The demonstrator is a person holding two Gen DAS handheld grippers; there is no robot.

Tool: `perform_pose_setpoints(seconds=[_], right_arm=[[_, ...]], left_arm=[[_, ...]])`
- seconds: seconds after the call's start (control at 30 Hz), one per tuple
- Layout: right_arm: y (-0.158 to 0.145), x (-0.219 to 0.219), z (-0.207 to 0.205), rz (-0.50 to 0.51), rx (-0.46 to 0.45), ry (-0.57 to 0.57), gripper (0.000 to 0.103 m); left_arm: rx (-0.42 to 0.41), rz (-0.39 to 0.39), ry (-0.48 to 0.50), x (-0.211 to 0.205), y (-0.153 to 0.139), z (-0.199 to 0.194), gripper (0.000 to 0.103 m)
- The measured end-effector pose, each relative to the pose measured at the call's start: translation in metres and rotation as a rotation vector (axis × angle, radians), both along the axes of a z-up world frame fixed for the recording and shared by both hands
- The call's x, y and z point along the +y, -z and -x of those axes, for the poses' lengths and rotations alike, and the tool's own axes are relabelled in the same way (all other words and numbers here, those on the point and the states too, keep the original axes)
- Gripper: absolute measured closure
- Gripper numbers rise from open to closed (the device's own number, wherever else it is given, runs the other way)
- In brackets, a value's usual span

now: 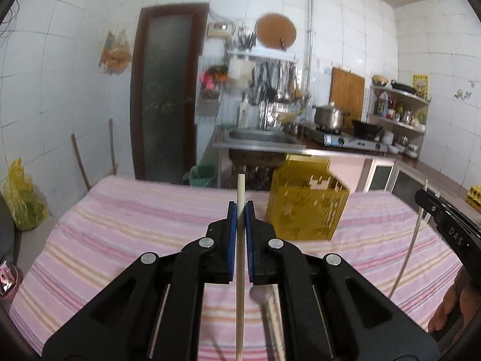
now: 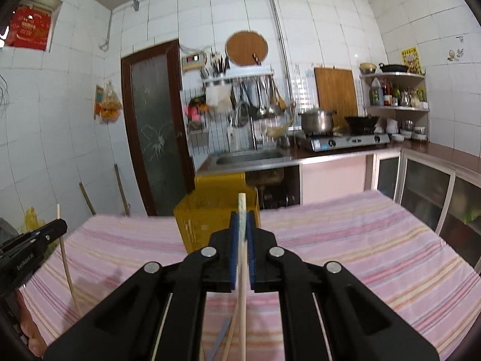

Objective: Organize utensils
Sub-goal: 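Lift both chopsticks into the yellow holder and open both tools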

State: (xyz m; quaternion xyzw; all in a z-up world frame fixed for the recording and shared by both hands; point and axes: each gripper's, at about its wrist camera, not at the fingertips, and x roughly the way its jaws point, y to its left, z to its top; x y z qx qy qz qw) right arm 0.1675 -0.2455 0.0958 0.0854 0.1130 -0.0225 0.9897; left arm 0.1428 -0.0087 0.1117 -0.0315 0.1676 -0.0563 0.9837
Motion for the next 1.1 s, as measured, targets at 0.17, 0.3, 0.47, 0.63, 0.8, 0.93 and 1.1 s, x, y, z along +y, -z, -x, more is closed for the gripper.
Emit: perform_pose_setpoints(seconds=[0.17, 0.3, 0.47, 0.63, 0.8, 0.93, 1.1], right_arm=[[-0.036, -0.006, -0.021, -0.003, -0.069, 0.002, 0.097], [-0.074, -0.005, -0.046, 0.021, -0.145, 0.012, 0.097], [-0.116, -0.006, -0.090, 0.039, -0.223, 0.033, 0.097], [-0.129, -0.010, -0.138, 0.029, -0.264, 0.042, 0.097], [-0.111, -0.009, -0.179, 0.041, -0.264, 0.048, 0.097], [-0.081, -0.006, -0.205, 0.058, -0.225, 0.037, 0.097], [-0.041, -0.006, -0.225, 0.066, -0.140, 0.019, 0.097]], left_arm=[[-0.064, 0.048, 0.046, -0.013, -0.042, -0.025, 0.099], [-0.159, 0.078, 0.070, -0.029, -0.086, -0.055, 0.099], [-0.207, 0.120, 0.097, -0.057, -0.123, -0.114, 0.099], [-0.232, 0.121, 0.097, -0.084, -0.127, -0.174, 0.099], [-0.236, 0.073, 0.089, -0.102, -0.099, -0.231, 0.099], [-0.184, 0.068, 0.078, -0.106, -0.067, -0.265, 0.099], [-0.115, 0.074, 0.067, -0.094, -0.028, -0.284, 0.099]])
